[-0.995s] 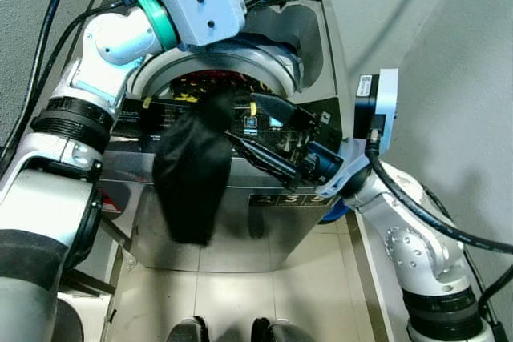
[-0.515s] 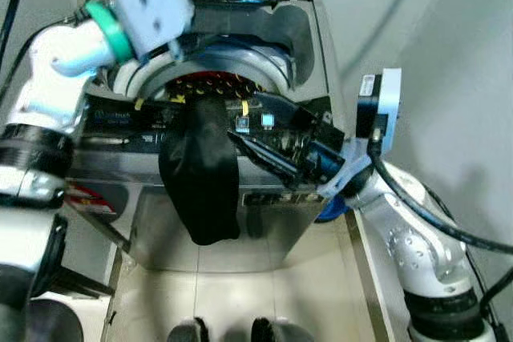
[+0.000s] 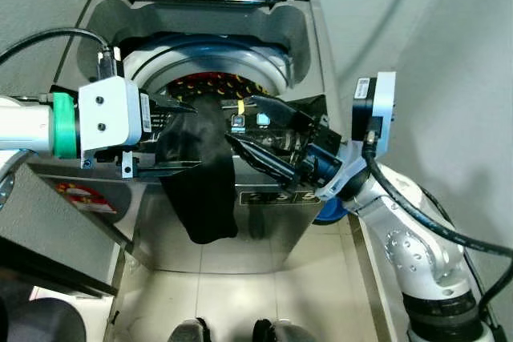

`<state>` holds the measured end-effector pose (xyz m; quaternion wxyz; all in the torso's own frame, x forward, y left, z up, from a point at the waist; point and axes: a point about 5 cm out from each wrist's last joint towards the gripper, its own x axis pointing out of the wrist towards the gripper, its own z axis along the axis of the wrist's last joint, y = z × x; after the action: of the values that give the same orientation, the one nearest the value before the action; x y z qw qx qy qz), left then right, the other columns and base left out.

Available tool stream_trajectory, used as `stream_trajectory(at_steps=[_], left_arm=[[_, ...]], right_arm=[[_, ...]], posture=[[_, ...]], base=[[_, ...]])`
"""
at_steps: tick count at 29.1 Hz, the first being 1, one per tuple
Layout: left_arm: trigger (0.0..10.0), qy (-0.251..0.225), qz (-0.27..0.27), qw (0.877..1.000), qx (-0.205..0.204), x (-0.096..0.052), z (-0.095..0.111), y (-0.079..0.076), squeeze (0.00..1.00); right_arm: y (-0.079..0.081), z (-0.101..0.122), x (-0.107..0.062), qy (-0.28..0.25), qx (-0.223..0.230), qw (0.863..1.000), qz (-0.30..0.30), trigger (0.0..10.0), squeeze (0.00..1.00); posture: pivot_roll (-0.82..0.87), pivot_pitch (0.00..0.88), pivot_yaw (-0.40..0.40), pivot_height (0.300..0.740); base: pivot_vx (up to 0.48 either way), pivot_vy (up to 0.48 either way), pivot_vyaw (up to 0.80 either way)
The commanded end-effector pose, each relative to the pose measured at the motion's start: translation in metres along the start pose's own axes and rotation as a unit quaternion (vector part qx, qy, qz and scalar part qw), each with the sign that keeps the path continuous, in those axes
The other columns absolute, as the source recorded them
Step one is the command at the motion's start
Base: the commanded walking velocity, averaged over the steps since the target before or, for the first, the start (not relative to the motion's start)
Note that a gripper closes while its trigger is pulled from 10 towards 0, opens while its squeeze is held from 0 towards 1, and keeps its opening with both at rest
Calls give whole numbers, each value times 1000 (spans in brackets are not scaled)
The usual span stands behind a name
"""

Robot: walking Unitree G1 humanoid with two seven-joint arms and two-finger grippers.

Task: Clothes washing

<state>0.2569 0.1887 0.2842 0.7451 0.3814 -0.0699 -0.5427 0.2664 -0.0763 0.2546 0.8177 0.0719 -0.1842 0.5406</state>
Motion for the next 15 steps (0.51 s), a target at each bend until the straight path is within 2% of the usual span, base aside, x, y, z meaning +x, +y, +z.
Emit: stream_trajectory(at_steps=[1, 4, 5, 7, 13, 14, 15], left_arm=[[10000, 7, -45, 999, 4, 3, 2, -15, 0], [10000, 25, -67, 997, 16, 4, -1, -23, 0], [10000, 45, -79, 995, 39, 4, -4, -25, 0], [10000, 70, -85, 992, 61, 2, -3, -27, 0], [10000, 78, -78, 991, 72, 2, 0, -24, 0], [10000, 81, -74, 991, 71, 2, 0, -24, 165], [10000, 81, -74, 991, 71, 2, 0, -24, 165]], right_arm=[[0, -2, 1, 5, 0, 1000, 7, 10000, 0], [-1, -2, 1, 5, 0, 1000, 9, 10000, 0], [-1, -2, 2, 5, -1, 1000, 10, 10000, 0], [-2, -2, 2, 5, -1, 1000, 11, 10000, 0], [-1, -2, 3, 4, -1, 1000, 11, 10000, 0], [-2, -2, 3, 4, -2, 1000, 10, 10000, 0], [-2, -2, 3, 4, -2, 1000, 10, 10000, 0]], posture=[[107, 137, -2, 740], [111, 135, -4, 740], [110, 133, -5, 740], [112, 130, -6, 740], [109, 130, -6, 740], [105, 131, -5, 740], [105, 131, -5, 740]], base=[[0, 0, 0], [0, 0, 0], [0, 0, 0], [0, 0, 0], [0, 0, 0], [0, 0, 0], [0, 0, 0]])
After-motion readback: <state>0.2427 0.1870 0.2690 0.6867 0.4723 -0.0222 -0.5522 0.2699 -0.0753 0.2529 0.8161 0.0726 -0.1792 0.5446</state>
